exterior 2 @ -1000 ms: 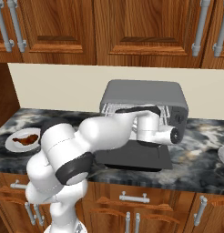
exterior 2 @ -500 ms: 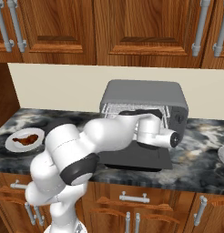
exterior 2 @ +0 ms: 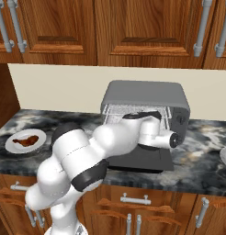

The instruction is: Open the toaster oven door. Place the bread on the top rack in the toaster oven and place the chicken drumstick on the bottom rack.

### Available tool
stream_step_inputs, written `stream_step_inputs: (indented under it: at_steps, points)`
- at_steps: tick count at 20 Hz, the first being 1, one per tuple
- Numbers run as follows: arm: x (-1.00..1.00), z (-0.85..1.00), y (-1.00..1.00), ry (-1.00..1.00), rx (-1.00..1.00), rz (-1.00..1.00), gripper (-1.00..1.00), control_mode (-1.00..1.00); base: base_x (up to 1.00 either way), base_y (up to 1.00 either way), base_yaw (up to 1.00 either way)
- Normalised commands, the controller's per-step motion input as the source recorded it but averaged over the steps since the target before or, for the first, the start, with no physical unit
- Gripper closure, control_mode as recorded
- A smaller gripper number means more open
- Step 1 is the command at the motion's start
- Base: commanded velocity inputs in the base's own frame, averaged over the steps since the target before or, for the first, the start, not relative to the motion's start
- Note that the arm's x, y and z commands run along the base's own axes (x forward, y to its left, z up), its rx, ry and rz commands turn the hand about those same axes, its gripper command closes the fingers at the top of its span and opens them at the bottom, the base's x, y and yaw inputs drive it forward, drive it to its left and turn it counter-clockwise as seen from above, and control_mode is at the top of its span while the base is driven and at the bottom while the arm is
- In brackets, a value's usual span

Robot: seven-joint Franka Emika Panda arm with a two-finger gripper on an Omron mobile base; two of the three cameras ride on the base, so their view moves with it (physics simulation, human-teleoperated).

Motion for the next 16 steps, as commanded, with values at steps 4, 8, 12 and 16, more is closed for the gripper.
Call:
stream_step_inputs:
  at_steps: [4, 8, 12, 16]
  points:
    - [0.16, -0.17, 0.0, 0.0, 0.0, 0.0, -1.0, -1.0, 0.0, 0.0, 0.0]
    - [0.19, -0.09, 0.0, 0.0, 0.0, 0.0, -1.0, -1.0, 0.0, 0.0, 0.0]
    - [0.14, -0.01, -0.01, 0.03, 0.0, 0.0, -1.0, -1.0, 0.0, 0.0, 0.0]
    - [0.12, 0.0, 0.0, 0.1, 0.0, 0.0, -1.0, -1.0, 0.0, 0.0, 0.0]
